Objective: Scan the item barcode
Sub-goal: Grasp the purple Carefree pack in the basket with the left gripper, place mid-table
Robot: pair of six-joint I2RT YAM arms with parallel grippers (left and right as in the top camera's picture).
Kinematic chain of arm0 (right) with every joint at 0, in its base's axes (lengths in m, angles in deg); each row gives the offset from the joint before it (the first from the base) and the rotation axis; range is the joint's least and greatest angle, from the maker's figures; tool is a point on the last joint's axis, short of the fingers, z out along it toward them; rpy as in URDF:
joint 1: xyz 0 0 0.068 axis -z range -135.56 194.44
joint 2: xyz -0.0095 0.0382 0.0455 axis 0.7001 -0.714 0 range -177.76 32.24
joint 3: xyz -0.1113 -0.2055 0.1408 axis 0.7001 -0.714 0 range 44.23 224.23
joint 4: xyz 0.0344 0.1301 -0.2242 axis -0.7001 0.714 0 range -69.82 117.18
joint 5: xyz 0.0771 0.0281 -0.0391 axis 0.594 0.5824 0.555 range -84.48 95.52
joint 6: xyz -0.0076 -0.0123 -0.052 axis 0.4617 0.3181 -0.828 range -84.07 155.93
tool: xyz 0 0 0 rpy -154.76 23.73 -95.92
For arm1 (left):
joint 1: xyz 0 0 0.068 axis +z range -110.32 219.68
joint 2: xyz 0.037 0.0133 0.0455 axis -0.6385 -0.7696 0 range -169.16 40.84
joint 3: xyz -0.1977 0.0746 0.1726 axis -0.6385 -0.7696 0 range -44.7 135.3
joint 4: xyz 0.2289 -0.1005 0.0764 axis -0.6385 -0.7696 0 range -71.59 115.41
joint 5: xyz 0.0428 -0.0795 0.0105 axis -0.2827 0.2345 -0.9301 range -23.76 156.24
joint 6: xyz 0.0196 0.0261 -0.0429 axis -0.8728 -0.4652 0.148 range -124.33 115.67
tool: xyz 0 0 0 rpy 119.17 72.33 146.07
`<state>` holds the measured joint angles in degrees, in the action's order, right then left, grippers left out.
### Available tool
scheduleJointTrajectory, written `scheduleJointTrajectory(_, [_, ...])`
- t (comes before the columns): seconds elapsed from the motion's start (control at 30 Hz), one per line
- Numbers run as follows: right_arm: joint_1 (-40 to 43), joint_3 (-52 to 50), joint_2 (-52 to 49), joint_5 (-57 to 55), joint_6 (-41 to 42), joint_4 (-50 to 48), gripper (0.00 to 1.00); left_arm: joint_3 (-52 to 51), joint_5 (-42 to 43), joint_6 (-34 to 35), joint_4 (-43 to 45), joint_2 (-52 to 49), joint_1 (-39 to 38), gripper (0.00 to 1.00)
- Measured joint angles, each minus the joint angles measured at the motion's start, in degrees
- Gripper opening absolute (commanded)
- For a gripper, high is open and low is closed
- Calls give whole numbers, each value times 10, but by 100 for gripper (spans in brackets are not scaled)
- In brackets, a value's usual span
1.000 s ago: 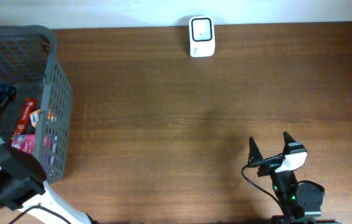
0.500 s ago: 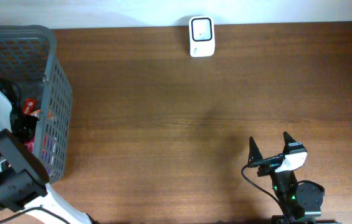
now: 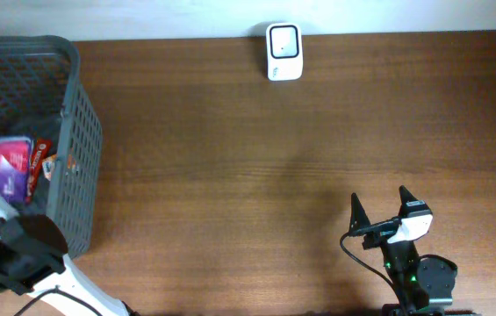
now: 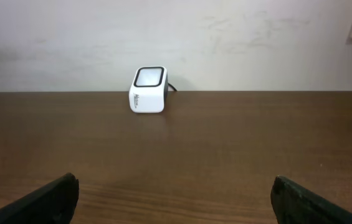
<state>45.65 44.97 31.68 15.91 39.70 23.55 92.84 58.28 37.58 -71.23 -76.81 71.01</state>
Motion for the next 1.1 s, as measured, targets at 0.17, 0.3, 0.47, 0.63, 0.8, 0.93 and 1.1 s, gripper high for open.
scheduleJointTrajectory(0.17, [0, 0, 0, 0, 0, 0, 98, 176, 93, -33, 0, 61, -78, 0])
scheduleJointTrajectory(0.3, [0, 0, 0, 0, 0, 0, 98, 212, 105, -33, 20, 160, -262, 0])
scheduleJointTrajectory(0.47, [0, 0, 0, 0, 0, 0, 98, 166, 95, -34, 26, 77, -523, 0])
scheduleJointTrajectory(0.63, [0, 0, 0, 0, 0, 0, 98, 108, 31, -34, 5, -118, -645, 15])
scheduleJointTrajectory(0.8, [0, 0, 0, 0, 0, 0, 98, 100, 3, -71, 1, -184, -677, 99])
scheduleJointTrajectory(0.93, [0, 0, 0, 0, 0, 0, 98, 131, 4, -115, -1, -179, -666, 99])
scheduleJointTrajectory(1.1, [0, 0, 0, 0, 0, 0, 99, 220, -5, -139, 3, 77, -422, 99])
